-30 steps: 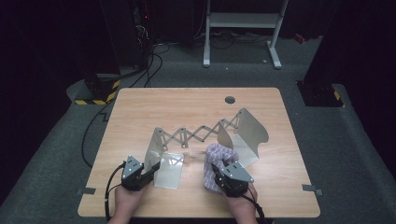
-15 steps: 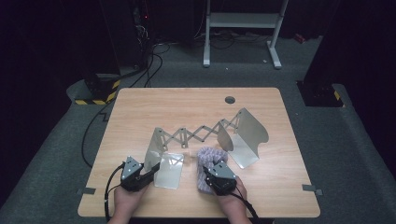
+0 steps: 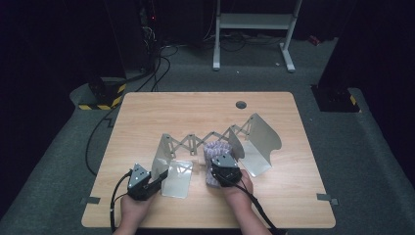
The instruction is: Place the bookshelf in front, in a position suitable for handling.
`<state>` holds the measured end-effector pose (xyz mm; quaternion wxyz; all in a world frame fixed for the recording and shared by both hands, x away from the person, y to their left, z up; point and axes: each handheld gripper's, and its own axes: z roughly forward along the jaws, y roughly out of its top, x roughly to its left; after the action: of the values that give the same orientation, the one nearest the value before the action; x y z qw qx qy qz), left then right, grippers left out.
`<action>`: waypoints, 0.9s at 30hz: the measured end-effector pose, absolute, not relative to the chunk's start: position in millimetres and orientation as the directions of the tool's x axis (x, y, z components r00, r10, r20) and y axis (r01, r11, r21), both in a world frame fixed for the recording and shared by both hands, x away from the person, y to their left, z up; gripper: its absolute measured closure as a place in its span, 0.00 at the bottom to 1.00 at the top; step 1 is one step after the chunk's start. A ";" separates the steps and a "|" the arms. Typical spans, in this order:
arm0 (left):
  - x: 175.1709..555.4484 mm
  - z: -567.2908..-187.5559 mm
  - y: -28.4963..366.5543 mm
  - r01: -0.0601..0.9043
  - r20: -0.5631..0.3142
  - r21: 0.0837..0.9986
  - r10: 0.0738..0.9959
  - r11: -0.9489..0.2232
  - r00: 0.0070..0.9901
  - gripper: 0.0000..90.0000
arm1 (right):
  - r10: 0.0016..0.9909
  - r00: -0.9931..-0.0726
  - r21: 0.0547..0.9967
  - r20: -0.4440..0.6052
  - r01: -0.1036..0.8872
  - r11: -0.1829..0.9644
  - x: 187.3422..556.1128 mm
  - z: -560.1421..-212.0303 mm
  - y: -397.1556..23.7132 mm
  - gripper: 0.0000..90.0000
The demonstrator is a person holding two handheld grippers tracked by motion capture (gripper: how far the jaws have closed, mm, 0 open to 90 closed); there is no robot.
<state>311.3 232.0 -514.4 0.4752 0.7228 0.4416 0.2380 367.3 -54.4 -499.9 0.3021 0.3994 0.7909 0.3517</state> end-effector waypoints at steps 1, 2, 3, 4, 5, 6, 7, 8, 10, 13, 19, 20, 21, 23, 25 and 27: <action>311.4 -514.2 232.0 0.414 -0.076 0.897 0.866 -0.158 0.494 0.78 | 0.846 -0.494 0.794 -0.201 0.423 0.436 369.4 -501.4 -54.1 0.72; 311.4 -513.9 232.3 0.414 -0.069 0.896 0.871 -0.160 0.486 0.79 | 0.847 -0.490 0.794 -0.204 0.423 0.436 371.3 -501.3 -54.0 0.72; 311.4 -513.9 232.5 0.415 -0.071 0.896 0.874 -0.156 0.481 0.81 | 0.853 -0.480 0.796 -0.206 0.424 0.431 373.2 -499.4 -54.5 0.72; 311.7 -513.9 233.1 0.415 -0.069 0.897 0.877 -0.154 0.476 0.82 | 0.857 -0.474 0.799 -0.204 0.425 0.426 374.1 -497.7 -55.1 0.72; 311.8 -513.9 233.6 0.416 -0.069 0.896 0.878 -0.155 0.475 0.83 | 0.865 -0.457 0.813 -0.206 0.413 0.412 374.8 -489.1 -57.6 0.73; 311.6 -513.9 233.6 0.417 -0.069 0.896 0.879 -0.153 0.472 0.83 | 0.867 -0.452 0.823 -0.210 0.397 0.406 374.6 -482.8 -59.5 0.73; 311.6 -513.9 233.6 0.417 -0.069 0.896 0.879 -0.153 0.472 0.83 | 0.867 -0.452 0.823 -0.210 0.397 0.406 374.6 -482.8 -59.5 0.73; 311.4 -513.9 233.2 0.416 -0.068 0.896 0.880 -0.153 0.470 0.83 | 0.874 -0.438 0.844 -0.212 0.368 0.389 373.8 -467.5 -62.9 0.73; 311.4 -513.9 233.1 0.417 -0.069 0.896 0.880 -0.152 0.469 0.83 | 0.878 -0.427 0.866 -0.217 0.332 0.375 371.8 -450.5 -65.5 0.74; 311.2 -513.9 233.2 0.418 -0.071 0.896 0.881 -0.150 0.468 0.83 | 0.880 -0.413 0.882 -0.232 0.291 0.370 368.7 -435.6 -66.3 0.75; 311.1 -514.2 233.3 0.416 -0.068 0.896 0.880 -0.153 0.470 0.83 | 0.877 -0.416 0.868 -0.241 0.311 0.386 370.0 -447.7 -65.3 0.78; 311.2 -514.3 233.3 0.415 -0.066 0.896 0.880 -0.154 0.470 0.83 | 0.876 -0.426 0.851 -0.227 0.350 0.391 372.8 -462.8 -65.7 0.78; 311.2 -514.3 233.3 0.415 -0.066 0.896 0.880 -0.154 0.470 0.83 | 0.876 -0.426 0.851 -0.227 0.350 0.391 372.8 -462.8 -65.7 0.78; 311.3 -514.3 233.4 0.414 -0.065 0.897 0.879 -0.156 0.472 0.83 | 0.874 -0.434 0.835 -0.218 0.381 0.397 375.2 -478.8 -65.4 0.80; 311.6 -514.3 233.5 0.412 -0.061 0.897 0.879 -0.160 0.473 0.83 | 0.874 -0.442 0.818 -0.204 0.413 0.400 377.7 -494.7 -64.7 0.81; 311.7 -514.3 233.6 0.412 -0.059 0.897 0.879 -0.161 0.473 0.83 | 0.875 -0.439 0.816 -0.205 0.417 0.401 378.2 -496.6 -64.3 0.81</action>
<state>311.7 233.6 -514.3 0.4675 0.7199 0.4482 0.2498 378.2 -64.3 -496.6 0.3244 0.4184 0.7715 0.3530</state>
